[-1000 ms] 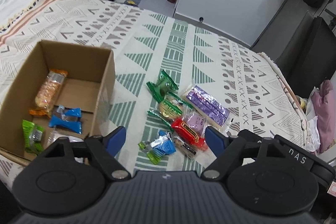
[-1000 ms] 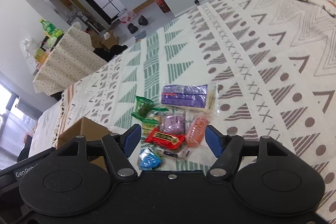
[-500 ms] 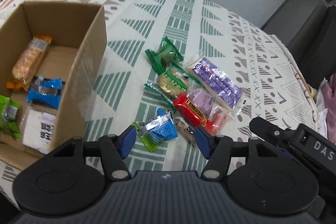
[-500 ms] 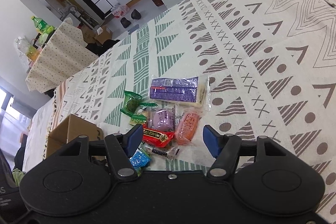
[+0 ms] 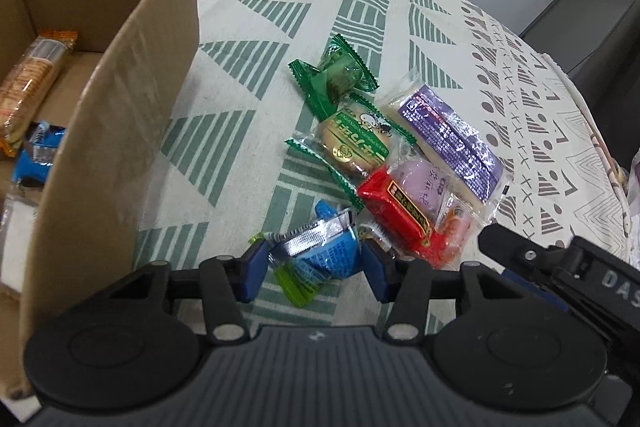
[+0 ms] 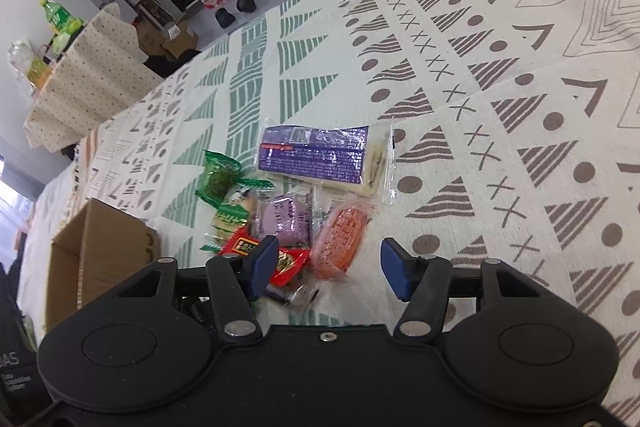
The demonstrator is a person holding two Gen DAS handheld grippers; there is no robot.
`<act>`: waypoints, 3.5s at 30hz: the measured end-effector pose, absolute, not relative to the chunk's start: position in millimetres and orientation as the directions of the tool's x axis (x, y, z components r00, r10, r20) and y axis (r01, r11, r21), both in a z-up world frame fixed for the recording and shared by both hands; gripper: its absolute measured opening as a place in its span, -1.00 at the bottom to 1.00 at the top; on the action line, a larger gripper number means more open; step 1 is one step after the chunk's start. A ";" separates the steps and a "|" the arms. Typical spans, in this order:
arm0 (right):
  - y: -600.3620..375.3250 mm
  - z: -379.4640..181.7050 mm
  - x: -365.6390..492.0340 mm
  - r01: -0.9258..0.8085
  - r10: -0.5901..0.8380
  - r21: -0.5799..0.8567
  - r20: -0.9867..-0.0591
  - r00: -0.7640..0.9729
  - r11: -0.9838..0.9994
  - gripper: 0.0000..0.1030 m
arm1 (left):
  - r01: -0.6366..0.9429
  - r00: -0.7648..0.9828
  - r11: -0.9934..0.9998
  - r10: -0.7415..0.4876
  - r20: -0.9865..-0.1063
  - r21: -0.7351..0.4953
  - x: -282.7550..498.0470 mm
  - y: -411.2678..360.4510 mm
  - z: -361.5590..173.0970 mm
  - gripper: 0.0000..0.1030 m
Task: Organize snacks
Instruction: 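Move the left tool to the blue-silver candy while the right tool reaches the pink packet, then grasp the blue-silver candy with the left tool while the right tool grasps the pink packet, then carry both snacks over the box and open the left tool while the right tool opens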
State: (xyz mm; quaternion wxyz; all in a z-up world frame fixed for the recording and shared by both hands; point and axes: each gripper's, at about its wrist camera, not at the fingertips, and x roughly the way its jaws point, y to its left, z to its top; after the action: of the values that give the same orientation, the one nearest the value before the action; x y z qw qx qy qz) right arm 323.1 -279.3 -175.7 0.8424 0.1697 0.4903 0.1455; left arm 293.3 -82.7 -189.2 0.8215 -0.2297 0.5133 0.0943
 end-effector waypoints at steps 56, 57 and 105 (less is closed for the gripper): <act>-212.1 -118.9 293.3 -0.276 0.535 0.463 -0.657 0.531 0.842 -0.71 | -0.439 0.627 0.852 0.064 -0.777 -0.284 235.3 -21.5 -79.3 -0.39; -208.0 -117.3 291.8 -0.283 0.539 0.463 -0.654 0.531 0.840 -0.71 | -0.444 0.626 0.849 0.066 -0.777 -0.285 233.8 -17.7 -78.5 -0.39; -149.5 -98.8 268.6 -0.373 0.582 0.447 -0.630 0.515 0.813 -0.21 | -0.592 0.542 0.763 0.138 -0.829 -0.260 200.2 82.7 -80.3 0.68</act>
State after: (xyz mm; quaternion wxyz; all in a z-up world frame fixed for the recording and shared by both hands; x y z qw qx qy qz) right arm 268.6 -149.5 -98.8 0.8607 0.1284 0.4073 0.2773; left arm 200.2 82.7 -80.3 0.8366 -0.2664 0.4260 0.2183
